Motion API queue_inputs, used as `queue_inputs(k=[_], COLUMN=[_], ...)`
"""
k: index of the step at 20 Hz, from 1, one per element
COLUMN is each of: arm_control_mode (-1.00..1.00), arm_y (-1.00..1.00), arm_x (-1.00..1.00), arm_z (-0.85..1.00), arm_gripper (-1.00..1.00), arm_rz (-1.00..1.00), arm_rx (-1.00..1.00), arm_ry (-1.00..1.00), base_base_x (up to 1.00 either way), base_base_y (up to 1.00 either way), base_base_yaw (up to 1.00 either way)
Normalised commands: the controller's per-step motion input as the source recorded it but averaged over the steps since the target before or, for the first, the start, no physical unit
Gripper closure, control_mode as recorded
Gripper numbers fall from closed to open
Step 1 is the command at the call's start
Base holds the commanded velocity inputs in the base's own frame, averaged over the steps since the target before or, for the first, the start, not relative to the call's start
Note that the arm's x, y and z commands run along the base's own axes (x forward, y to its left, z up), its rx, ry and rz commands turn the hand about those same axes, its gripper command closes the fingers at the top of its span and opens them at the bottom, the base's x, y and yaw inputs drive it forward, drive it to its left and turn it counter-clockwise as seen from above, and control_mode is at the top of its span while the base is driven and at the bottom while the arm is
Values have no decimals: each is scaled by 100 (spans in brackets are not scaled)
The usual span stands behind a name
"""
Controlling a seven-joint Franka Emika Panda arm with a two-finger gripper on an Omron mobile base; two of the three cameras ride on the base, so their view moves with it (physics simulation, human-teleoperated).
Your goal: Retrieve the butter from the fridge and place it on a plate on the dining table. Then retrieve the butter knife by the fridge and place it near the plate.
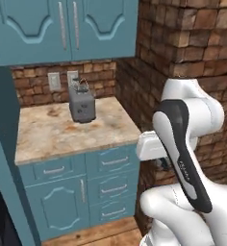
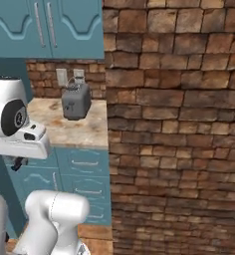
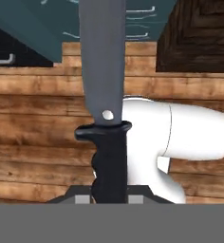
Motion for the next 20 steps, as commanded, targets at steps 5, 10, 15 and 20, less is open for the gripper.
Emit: queue_inputs(k=[5,10,15,20], arm_control_mode=[100,100,100,100], arm_y=[0,0,0,0], arm_x=[0,0,0,0], arm_z=[0,0,0,0], arm_gripper=[100,100,100,100], arm_rz=[0,0,0,0], arm_rx=[0,0,0,0], arm_ry=[0,0,0,0], base_base_x=[-13,0,6,15], base_base_y=[-94,-82,-76,-73], base_base_yaw=[-56,-63,-70,-71])
